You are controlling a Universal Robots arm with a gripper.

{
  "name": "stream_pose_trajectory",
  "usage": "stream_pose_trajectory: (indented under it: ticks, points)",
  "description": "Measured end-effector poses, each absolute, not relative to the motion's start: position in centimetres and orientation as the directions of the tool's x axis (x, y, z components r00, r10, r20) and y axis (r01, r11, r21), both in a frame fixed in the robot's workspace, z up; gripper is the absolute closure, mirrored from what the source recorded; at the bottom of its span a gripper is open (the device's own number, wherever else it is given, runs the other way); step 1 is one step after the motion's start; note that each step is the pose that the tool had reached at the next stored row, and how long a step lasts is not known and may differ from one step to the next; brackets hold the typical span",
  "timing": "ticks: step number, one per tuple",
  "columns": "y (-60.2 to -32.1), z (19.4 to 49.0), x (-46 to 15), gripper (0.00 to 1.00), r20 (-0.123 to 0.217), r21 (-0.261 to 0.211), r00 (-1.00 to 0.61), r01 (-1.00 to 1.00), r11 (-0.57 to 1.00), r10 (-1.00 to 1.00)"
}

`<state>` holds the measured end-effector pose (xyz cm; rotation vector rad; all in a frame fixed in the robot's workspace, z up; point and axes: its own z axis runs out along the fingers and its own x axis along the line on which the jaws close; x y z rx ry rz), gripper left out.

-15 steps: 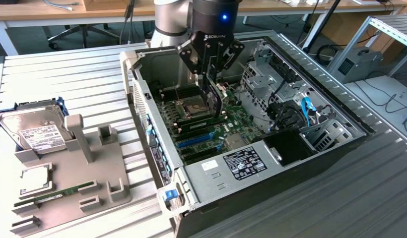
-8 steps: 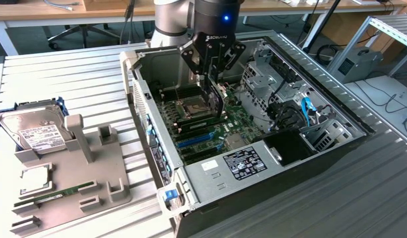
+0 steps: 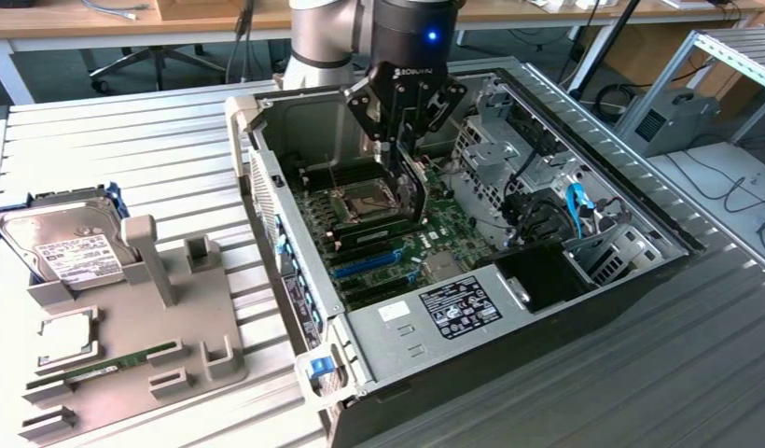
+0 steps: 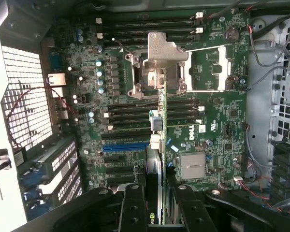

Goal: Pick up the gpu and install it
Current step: 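Pick up the gpu and move the gpu toward the slot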

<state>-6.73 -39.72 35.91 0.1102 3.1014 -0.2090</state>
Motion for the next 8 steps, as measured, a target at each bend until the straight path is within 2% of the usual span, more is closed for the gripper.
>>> stream_pose_trajectory:
  ticks: [8]
  points:
    - [-39.7,35.7,-5.6,0.74,-0.036,-0.134,-0.997,0.073,0.988,0.069]
